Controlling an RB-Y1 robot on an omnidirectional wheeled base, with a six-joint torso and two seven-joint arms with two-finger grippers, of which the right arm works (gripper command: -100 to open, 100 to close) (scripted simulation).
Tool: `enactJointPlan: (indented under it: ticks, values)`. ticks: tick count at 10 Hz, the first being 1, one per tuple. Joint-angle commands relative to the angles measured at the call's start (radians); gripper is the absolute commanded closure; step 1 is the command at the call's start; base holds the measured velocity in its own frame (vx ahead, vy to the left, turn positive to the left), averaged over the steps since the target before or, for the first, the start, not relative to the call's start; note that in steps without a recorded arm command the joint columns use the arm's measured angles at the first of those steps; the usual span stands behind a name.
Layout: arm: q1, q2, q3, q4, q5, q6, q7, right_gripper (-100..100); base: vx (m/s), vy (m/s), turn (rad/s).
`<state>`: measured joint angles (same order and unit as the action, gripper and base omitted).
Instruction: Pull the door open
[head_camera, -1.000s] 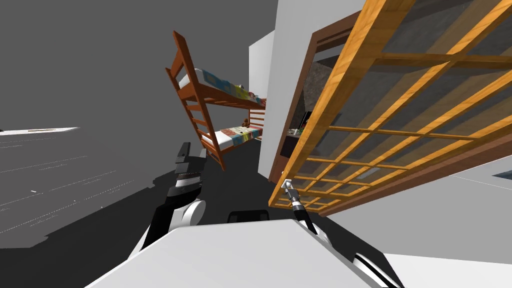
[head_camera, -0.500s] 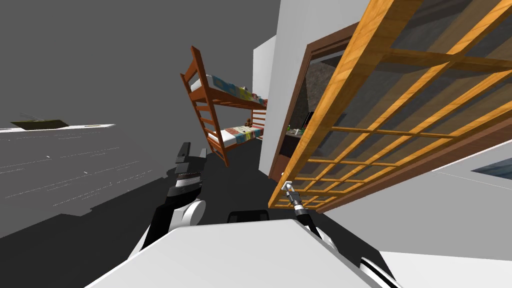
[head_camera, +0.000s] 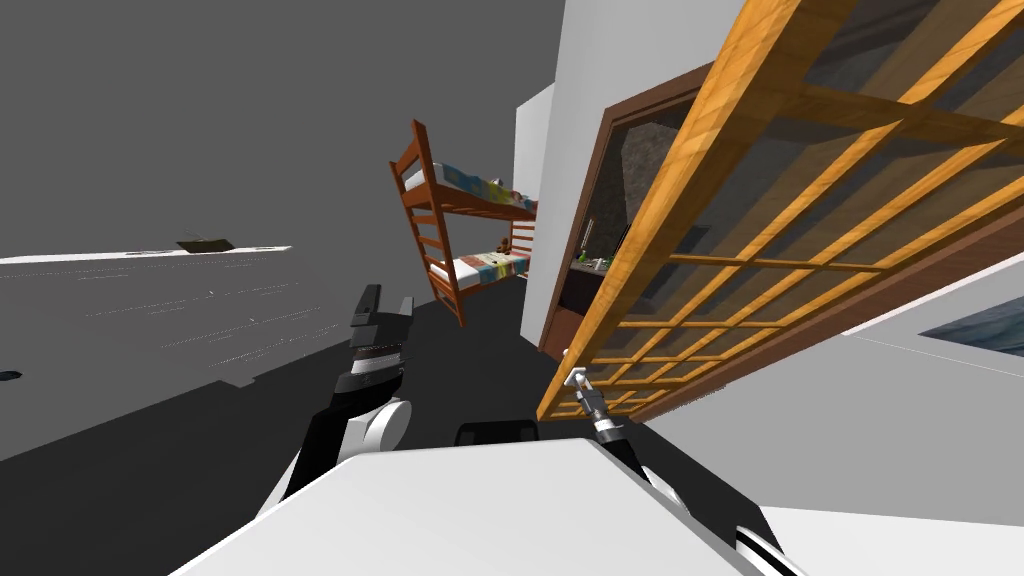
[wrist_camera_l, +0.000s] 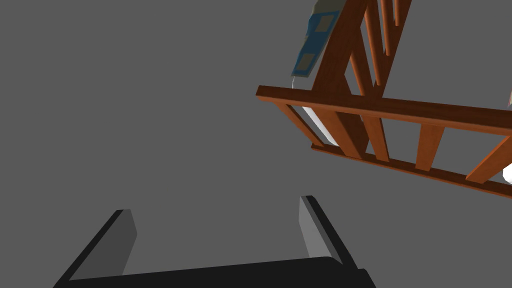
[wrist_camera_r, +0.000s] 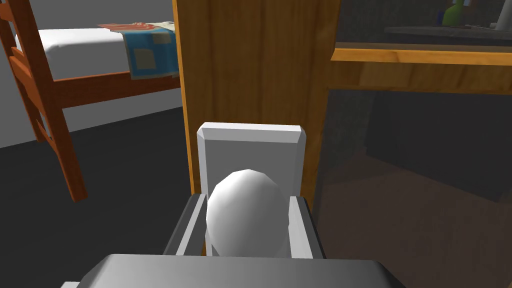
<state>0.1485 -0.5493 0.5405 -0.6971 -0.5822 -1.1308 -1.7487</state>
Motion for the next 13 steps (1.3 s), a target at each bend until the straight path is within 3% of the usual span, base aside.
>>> enactJointPlan:
  ticks: [1, 2, 3, 8, 9, 11, 12, 13]
  values:
    - [0.007, -0.012, 0.011, 0.003, 0.005, -0.027, -0.015, 100, -0.190, -0.051, 0.101]
    - [0.003, -0.006, 0.008, 0.006, 0.004, -0.014, -0.010, 100, -0.084, -0.025, 0.024]
    - [0.024, -0.015, 0.030, 0.003, 0.020, -0.046, -0.015, 100, -0.088, -0.031, 0.017]
    - [0.074, -0.040, 0.076, -0.011, 0.055, -0.124, -0.023, 100, -0.105, -0.046, 0.004]
    - [0.094, -0.050, 0.094, -0.017, 0.070, -0.154, -0.026, 100, -0.118, -0.115, 0.026]
    - [0.116, -0.061, 0.115, -0.023, 0.085, -0.189, -0.029, 100, -0.119, -0.120, 0.024]
    - [0.103, -0.052, 0.106, -0.009, 0.079, -0.175, -0.027, 100, -0.064, -0.026, 0.037]
    - [0.097, -0.053, 0.105, -0.001, 0.079, -0.179, -0.029, 100, 0.003, -0.017, 0.211]
